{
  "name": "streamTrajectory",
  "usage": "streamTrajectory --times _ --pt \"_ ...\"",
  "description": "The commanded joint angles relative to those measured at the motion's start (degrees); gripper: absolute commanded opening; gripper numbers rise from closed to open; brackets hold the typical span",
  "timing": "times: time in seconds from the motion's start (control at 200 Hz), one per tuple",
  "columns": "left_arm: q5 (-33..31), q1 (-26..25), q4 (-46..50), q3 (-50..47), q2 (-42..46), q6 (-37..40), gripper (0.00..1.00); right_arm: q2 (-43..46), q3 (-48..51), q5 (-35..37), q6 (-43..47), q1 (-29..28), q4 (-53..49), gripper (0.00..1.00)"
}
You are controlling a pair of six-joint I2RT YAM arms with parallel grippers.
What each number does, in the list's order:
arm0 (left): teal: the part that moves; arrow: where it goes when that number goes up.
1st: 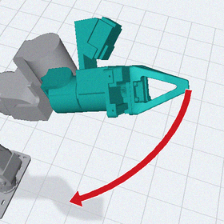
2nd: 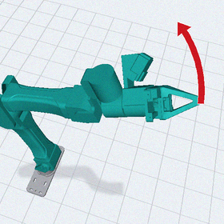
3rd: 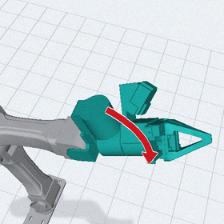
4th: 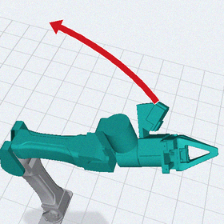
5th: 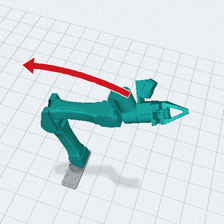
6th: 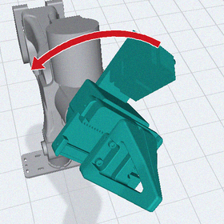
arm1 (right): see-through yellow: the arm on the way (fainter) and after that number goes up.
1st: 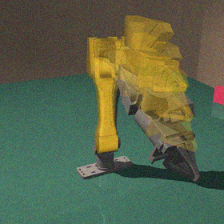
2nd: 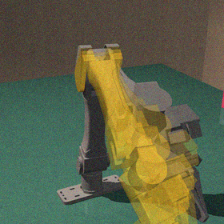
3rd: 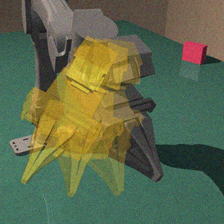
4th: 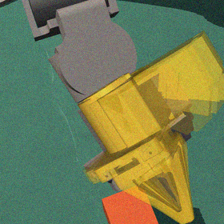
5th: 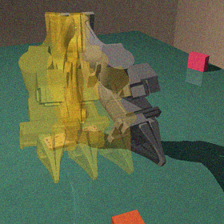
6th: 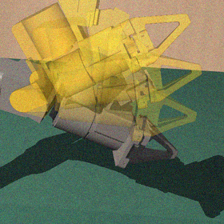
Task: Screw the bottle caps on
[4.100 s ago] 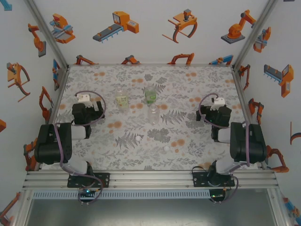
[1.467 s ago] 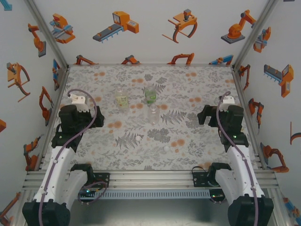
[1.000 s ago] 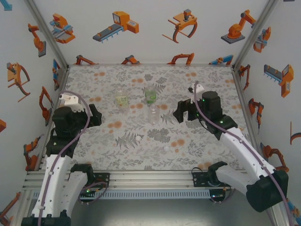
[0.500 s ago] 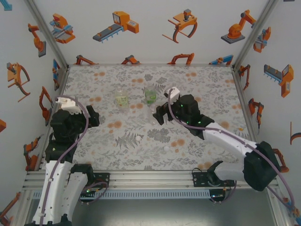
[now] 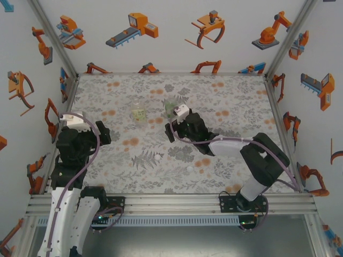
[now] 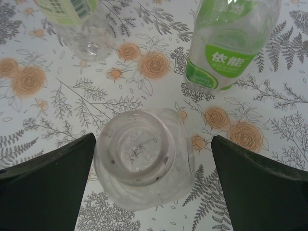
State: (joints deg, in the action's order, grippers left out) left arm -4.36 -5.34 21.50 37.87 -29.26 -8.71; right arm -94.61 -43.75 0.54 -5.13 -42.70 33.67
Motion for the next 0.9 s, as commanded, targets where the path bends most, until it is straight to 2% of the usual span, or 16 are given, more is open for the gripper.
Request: streamTrajectory --times 0.0,0.255,0.391,0.521,0.701,0.831,0.896 --pt "-0.1 -0.5 -0.1 -0.2 -0.7 0.6 0.97 -1.7 -2.3 1.8 -1.5 -0.3 5.0 0.88" --pt "1.3 -1.0 -0.3 -0.1 -2.6 0.7 0.97 -2.2 -1.4 1.2 -2.7 -0.3 5.9 0.66" --pt "2.0 -1.1 0.1 0.6 -4.0 -0.9 0.97 0.6 0.2 1.4 -2.7 -0.3 4.8 0.59" --pt "2.8 -1.2 2.2 2.0 -5.9 -0.9 0.97 6.0 0.7 1.2 -2.4 -0.3 -1.8 0.51" --pt "5.1 -1.2 5.2 5.0 -7.0 -0.2 0.97 14.5 0.5 0.0 -2.9 -0.3 -13.2 0.46" --pt "13.1 -1.2 4.2 8.0 -7.5 -1.5 0.97 20.8 -2.0 -1.4 -4.2 -0.3 -24.5 0.41" --pt "20.0 -1.2 3.5 9.7 -8.2 -1.4 0.97 23.3 -4.4 -2.1 -5.2 -0.3 -30.5 0.38"
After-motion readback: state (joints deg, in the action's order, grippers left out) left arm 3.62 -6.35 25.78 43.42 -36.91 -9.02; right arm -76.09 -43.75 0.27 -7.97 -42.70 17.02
